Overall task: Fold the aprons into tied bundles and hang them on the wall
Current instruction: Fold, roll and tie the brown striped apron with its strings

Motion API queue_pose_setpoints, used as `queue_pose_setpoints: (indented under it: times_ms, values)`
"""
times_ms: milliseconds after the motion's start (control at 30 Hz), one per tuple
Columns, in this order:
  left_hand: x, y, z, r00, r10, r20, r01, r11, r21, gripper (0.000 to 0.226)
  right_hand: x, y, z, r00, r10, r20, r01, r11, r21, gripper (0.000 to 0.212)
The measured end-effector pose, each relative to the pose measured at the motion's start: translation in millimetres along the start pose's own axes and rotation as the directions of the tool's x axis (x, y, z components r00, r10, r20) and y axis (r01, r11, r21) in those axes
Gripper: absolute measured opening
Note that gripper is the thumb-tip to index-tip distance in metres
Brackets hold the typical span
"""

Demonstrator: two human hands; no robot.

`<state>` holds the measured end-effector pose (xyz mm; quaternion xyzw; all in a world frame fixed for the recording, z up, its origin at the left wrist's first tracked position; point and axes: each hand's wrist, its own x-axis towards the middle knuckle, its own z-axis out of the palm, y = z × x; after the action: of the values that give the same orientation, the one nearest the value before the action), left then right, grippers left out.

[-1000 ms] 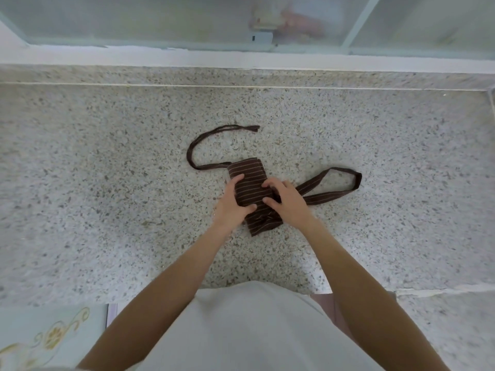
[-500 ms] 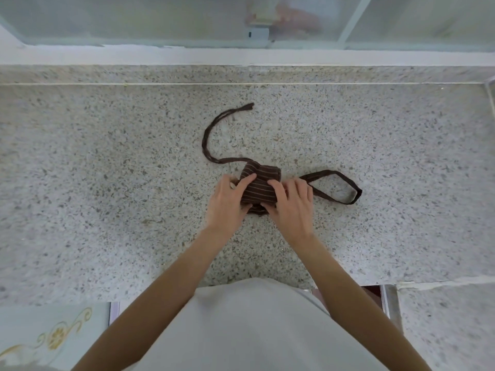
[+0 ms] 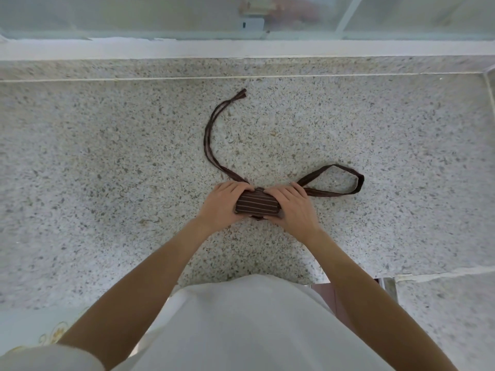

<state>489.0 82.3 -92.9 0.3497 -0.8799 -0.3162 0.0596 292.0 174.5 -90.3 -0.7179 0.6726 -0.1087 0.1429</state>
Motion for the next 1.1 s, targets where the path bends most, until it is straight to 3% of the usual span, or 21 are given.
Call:
queue_pose_setpoints:
  times_ms: [133,233,333,433,500,567,667,800,867,967,1100]
  values:
    - [8.3,3.1,-11.0,0.985,-0.097,0.142,0.116,0.983,-0.139,0.053,8.9,-7.5,-7.0,0.999,0.051,-0.011,-0.051,0.997,0.058,0.048]
    - [6.9,11.8,-23.8,0.983,-0.093,0.159,0.144,0.926,-0.348,0.042,6.8,-21.3,-25.4,0.976,0.210,0.052,-0.216,0.927,0.306,0.045]
    - [3.8,34.2,-37.4,0.969,-0.206,0.138,0.246,0.732,-0.635,0.040,1.7,-31.6,-52.2,0.922,0.374,0.098,-0.348,0.693,0.631,0.045]
    - [-0.4,61.3,-48.8,0.942,-0.334,0.034,0.210,0.508,-0.835,0.027,-3.5,-42.2,-79.1,0.850,0.520,0.081,-0.340,0.426,0.839,0.043]
    - [-6.6,70.4,-50.9,0.937,-0.346,-0.045,0.154,0.525,-0.837,0.022,-6.4,-44.8,-92.9,0.791,0.605,0.094,-0.318,0.274,0.908,0.034]
    - [-14.0,72.6,-49.5,0.930,-0.348,-0.118,0.135,0.623,-0.771,0.014,-9.7,-43.8,-102.6,0.743,0.661,0.102,-0.293,0.185,0.938,0.023]
    - [-24.8,74.0,-47.7,0.917,-0.355,-0.181,0.169,0.757,-0.631,0.012,-14.8,-44.5,-106.7,0.736,0.670,0.097,-0.274,0.164,0.948,0.009]
    - [-35.5,70.1,-46.5,0.906,-0.343,-0.248,0.224,0.886,-0.406,0.012,-20.2,-53.7,-104.5,0.737,0.661,0.139,-0.305,0.143,0.941,0.014]
    - [-38.4,70.5,-49.0,0.889,-0.376,-0.260,0.232,0.861,-0.453,0.011,-22.6,-56.5,-103.3,0.728,0.662,0.177,-0.323,0.105,0.940,0.018]
    - [-39.0,75.0,-55.5,0.861,-0.469,-0.196,0.266,0.744,-0.613,0.013,-25.2,-57.7,-103.4,0.731,0.653,0.198,-0.309,0.058,0.949,0.022]
    - [-40.1,79.1,-62.0,0.857,-0.503,-0.106,0.256,0.597,-0.760,0.006,-26.5,-61.7,-109.2,0.746,0.649,0.146,-0.268,0.092,0.959,0.020]
